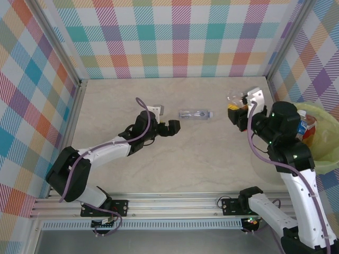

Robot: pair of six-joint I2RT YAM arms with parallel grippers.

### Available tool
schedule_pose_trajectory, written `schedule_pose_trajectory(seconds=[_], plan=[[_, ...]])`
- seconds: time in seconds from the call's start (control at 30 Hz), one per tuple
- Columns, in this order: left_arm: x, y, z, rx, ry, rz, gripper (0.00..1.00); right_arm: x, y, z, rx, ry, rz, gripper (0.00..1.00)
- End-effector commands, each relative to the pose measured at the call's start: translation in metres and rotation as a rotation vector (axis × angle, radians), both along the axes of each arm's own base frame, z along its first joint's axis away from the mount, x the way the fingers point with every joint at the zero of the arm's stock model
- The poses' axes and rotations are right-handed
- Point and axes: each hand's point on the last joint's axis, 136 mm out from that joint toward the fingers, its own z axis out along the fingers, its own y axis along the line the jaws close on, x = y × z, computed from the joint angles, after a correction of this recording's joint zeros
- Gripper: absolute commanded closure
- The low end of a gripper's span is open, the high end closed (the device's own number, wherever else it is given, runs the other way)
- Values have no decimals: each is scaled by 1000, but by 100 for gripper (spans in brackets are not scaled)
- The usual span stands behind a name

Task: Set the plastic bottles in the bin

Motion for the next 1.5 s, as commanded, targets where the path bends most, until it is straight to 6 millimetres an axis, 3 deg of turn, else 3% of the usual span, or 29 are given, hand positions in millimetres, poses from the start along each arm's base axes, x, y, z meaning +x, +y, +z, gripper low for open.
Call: schedule_pose_trajectory(seconds=[0.0, 0.2, 0.33, 0.4, 0.47, 0.63, 0.73, 0.83, 0.97, 1.03, 1.1, 1.27, 1.37, 1.47], plan=[[6, -7, 10, -16, -17, -18, 0, 0, -47, 13, -59, -17, -231, 62], [7, -7, 9, -21, -9, -13, 0, -1, -128, 26, -188, -59, -631, 61], [7, -9, 10, -28, 4, -13, 0, -18, -186, 24, -279, -46, -926, 61], [8, -10, 10, -27, 11, -16, 0, -26, -194, 19, -215, -35, -973, 61], [8, -12, 9, -25, 22, -21, 0, -26, -190, 4, -143, 6, -957, 60], [9, -16, 9, -47, 60, -20, 0, -14, -202, -40, -110, 159, -1020, 54], [8, -15, 8, -68, 80, -4, 0, -4, -203, -53, -36, 211, -1003, 46], [8, -12, 5, -75, 93, 18, 0, 6, -195, -54, 15, 242, -945, 28], [5, -6, 3, -64, 98, 38, 0, 13, -185, -41, 42, 255, -882, 24], [5, -2, 3, -56, 93, 52, 0, 17, -170, -28, 91, 236, -800, 26], [5, 2, 2, -51, 89, 70, 0, 22, -147, -15, 165, 218, -679, 28], [4, 11, -2, -33, 83, 107, 0, 42, -67, 5, 284, 192, -222, 27], [5, 18, -5, -12, 87, 136, 0, 61, -29, -6, 280, 236, -39, 26], [4, 26, -8, 11, 92, 167, 0, 80, 9, -32, 136, 248, 98, 24]])
